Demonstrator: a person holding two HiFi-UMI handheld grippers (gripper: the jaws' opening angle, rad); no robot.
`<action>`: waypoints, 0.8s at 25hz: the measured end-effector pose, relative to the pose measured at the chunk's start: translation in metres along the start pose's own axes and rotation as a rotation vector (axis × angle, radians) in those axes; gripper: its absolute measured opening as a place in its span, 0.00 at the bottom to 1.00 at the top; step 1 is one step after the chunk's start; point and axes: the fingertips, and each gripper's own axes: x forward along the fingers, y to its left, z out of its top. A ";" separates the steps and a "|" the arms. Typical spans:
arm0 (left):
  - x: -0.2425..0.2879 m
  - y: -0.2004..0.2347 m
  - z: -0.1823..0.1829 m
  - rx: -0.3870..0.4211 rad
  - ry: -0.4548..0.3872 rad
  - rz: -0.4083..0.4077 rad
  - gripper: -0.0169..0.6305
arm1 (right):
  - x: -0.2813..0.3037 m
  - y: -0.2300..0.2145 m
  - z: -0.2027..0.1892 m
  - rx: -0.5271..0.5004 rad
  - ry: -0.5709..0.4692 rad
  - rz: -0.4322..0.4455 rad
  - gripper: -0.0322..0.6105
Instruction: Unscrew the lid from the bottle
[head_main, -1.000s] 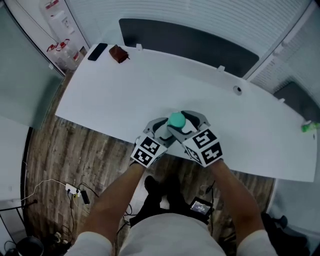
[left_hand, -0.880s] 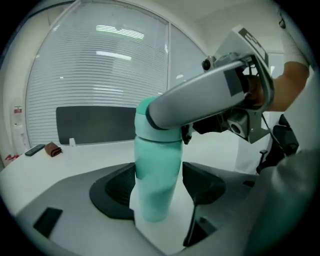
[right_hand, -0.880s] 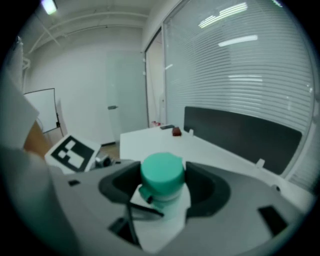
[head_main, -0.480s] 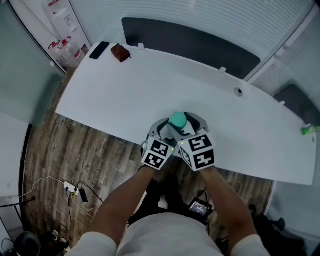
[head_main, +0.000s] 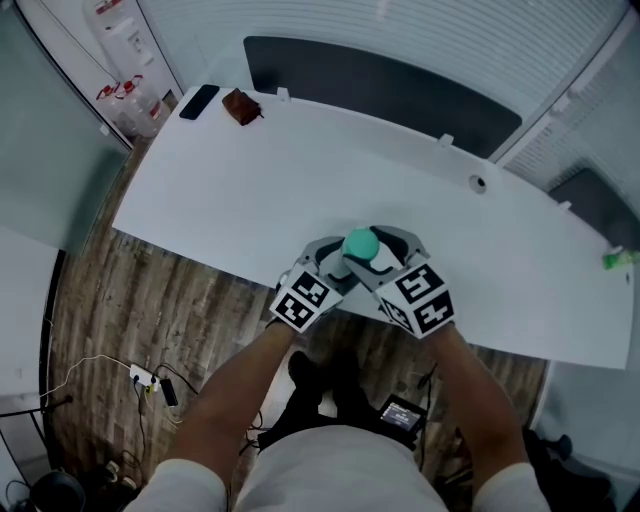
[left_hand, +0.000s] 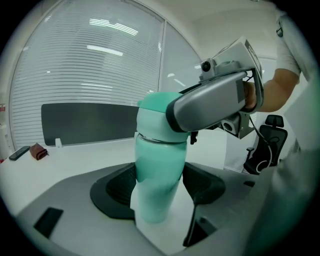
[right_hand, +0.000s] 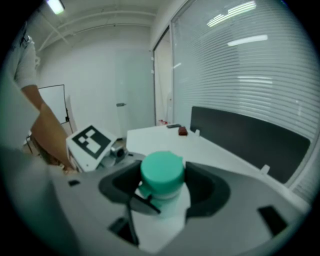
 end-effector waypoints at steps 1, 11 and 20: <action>0.000 0.000 0.000 0.002 0.001 -0.012 0.49 | 0.000 0.000 0.000 -0.001 0.000 0.006 0.50; 0.000 -0.001 -0.002 -0.009 0.003 -0.010 0.49 | 0.000 -0.001 0.000 0.025 -0.021 -0.034 0.50; 0.000 -0.003 -0.001 -0.017 0.008 0.000 0.49 | -0.007 -0.001 0.006 0.047 -0.056 -0.072 0.50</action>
